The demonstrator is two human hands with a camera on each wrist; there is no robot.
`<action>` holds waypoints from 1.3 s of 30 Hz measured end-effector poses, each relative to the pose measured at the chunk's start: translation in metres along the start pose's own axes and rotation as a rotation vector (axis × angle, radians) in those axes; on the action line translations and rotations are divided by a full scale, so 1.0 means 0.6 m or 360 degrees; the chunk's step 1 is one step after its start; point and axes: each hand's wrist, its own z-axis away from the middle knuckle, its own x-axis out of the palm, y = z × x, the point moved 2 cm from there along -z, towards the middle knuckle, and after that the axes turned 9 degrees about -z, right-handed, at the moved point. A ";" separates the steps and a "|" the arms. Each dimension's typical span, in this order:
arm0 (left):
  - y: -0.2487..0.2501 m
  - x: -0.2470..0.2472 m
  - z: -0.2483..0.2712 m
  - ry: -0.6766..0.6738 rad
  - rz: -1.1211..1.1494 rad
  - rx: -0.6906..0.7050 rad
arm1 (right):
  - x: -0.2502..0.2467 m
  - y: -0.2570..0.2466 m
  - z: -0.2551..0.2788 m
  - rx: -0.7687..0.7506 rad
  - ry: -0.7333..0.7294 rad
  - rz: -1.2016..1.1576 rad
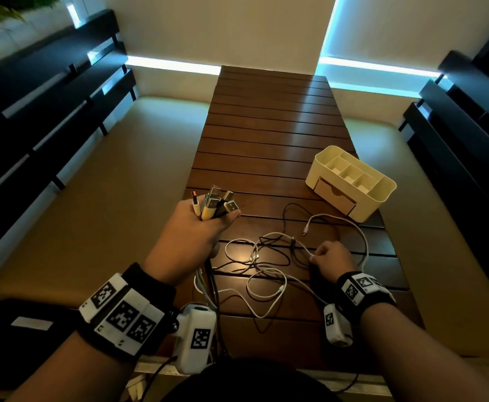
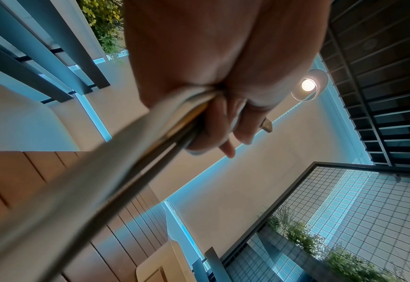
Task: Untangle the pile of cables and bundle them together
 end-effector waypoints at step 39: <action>0.002 0.040 0.010 -0.0123 -0.0031 0.0109 | -0.100 -0.244 0.202 -0.0785 -0.0183 -0.1196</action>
